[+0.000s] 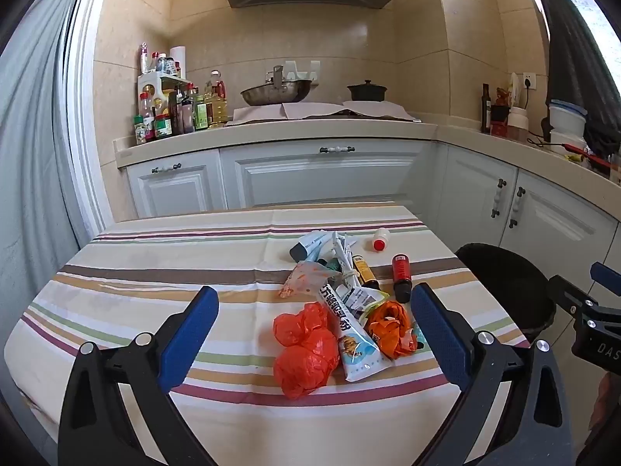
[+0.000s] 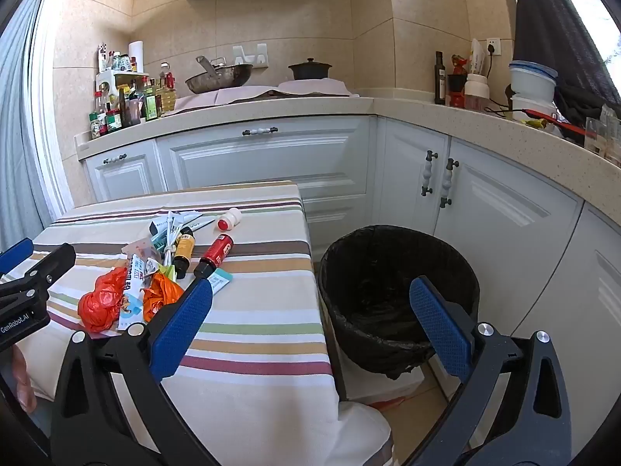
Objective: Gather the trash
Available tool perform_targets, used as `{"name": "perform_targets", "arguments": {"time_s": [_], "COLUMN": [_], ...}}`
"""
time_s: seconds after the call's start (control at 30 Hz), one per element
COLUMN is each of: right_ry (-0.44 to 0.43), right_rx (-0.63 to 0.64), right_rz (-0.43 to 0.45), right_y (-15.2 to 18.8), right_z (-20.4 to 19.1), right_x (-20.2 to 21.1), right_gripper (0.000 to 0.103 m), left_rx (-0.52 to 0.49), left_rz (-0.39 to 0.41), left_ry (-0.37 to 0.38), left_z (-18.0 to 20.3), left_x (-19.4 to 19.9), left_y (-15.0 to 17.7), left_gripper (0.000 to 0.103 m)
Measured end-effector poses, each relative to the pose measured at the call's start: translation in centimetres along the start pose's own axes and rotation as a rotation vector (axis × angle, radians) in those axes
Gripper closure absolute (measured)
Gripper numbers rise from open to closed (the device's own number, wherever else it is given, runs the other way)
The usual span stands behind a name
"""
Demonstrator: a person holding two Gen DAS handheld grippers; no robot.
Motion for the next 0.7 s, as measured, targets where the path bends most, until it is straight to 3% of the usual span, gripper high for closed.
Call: {"name": "perform_targets", "arguments": {"time_s": [0.7], "right_ry": [0.001], "right_rx": [0.000], "right_rz": [0.000], "right_y": [0.0], "right_z": [0.1], "right_x": [0.1], "right_gripper": [0.004], "left_rx": [0.020], "left_rz": [-0.008], "left_ry": [0.002], "left_z": [-0.5], "left_x": [-0.3], "left_y": [0.5], "left_gripper": [0.007]}}
Point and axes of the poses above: each gripper's, at about its wrist camera, not at the fingertips, and x roughly against the way its jaws point, z to its right, y to its underside, the point moved 6 cm from there along -x, roughly the way its jaws point, and after that the axes turned 7 degrees about z, right-handed, at the moved point
